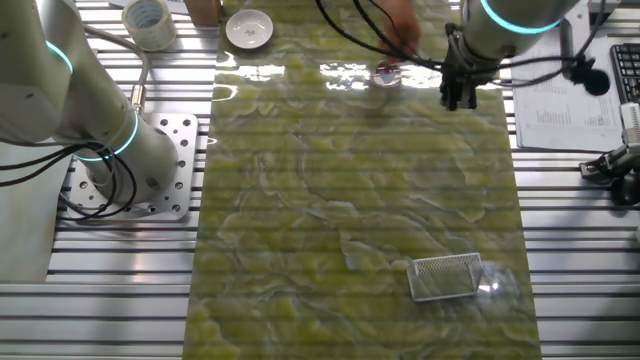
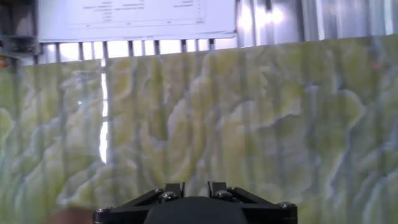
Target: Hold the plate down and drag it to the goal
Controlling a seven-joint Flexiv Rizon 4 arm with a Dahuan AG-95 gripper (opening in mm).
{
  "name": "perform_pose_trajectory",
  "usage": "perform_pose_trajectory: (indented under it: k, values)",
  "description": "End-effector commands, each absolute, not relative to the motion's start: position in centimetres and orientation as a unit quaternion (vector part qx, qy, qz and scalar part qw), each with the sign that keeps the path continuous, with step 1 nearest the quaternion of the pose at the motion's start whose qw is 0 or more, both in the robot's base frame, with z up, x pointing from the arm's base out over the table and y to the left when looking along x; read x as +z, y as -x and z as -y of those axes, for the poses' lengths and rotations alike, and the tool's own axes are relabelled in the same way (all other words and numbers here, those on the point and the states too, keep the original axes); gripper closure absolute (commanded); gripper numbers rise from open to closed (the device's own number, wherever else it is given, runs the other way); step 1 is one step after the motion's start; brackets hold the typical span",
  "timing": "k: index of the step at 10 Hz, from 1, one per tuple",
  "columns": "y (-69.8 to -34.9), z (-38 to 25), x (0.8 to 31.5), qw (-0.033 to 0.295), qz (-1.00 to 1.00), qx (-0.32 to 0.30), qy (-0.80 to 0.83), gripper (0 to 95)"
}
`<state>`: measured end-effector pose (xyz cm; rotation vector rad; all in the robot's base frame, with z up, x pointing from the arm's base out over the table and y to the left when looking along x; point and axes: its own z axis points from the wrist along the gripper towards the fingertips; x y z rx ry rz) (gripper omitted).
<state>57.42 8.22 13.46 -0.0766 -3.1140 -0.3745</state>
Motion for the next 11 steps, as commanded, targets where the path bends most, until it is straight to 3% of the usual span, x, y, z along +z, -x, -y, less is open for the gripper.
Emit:
perform_pose_trajectory:
  k: [1, 3, 5, 11]
  values:
    - [-57.3, -9.4, 13.1, 0.007, 0.992, -0.121, 0.025, 76.0]
    - [-56.8, -10.5, 12.7, 0.015, 0.992, -0.122, 0.023, 76.0]
    - [-56.6, -10.8, 12.6, 0.055, 0.991, -0.124, 0.006, 76.0]
    - [-56.1, -11.7, 12.2, 0.058, 0.987, -0.153, -0.001, 76.0]
